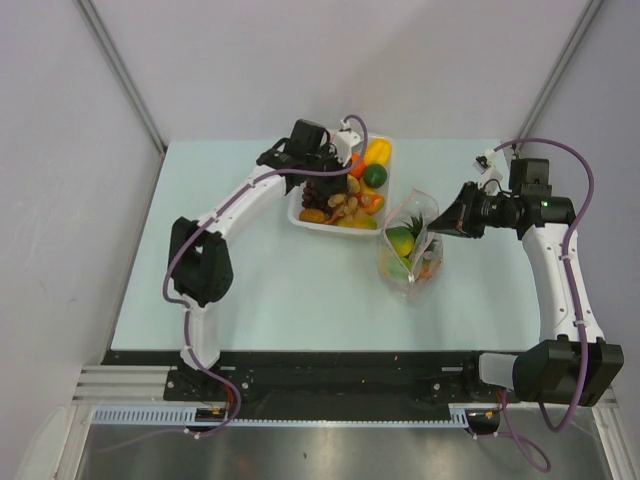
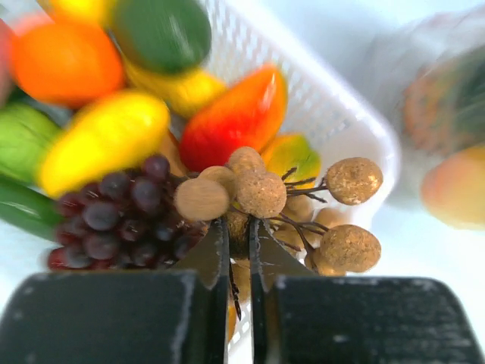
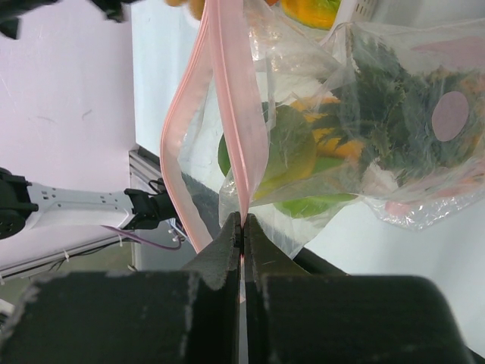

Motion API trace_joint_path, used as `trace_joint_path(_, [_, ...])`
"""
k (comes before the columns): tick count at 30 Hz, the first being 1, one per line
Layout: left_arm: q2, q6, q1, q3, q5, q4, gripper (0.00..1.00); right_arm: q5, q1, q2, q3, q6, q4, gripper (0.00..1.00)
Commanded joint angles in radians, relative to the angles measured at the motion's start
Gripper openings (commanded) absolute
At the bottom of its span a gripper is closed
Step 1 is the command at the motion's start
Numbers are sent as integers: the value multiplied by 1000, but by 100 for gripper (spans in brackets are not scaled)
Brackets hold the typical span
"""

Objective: Place the food in the zip-top bag and seal the zipper
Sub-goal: Pick up the fake fruit from the bin, then place the fake fruit in the zipper food storage bag.

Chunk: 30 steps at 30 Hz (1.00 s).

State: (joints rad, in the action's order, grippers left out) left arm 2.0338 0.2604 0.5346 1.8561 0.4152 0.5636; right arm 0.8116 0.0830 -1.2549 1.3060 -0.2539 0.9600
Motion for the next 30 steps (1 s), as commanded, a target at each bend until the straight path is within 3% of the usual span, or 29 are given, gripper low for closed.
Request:
trace_joint_path(1, [-144,-42,4,110,37,-63,0,9,6,6,-4,-1,-27,0])
trace_joint_path(9, [-199,-248,37,301,164,-85,0,14,4,9,-13,-25,-56,0])
trace_joint_path(16, [-270,-498,137,281,304,-221,0,17,3,12,-13,-41,-72,0])
trace_joint_path(21, [-337,-706,198,113,375,-339,0,12,1,21,-10,-42,-72,0])
trace_joint_path(30, [-478,-862,234,-222,346,-430,0,4,1,49,-13,-38,-83,0])
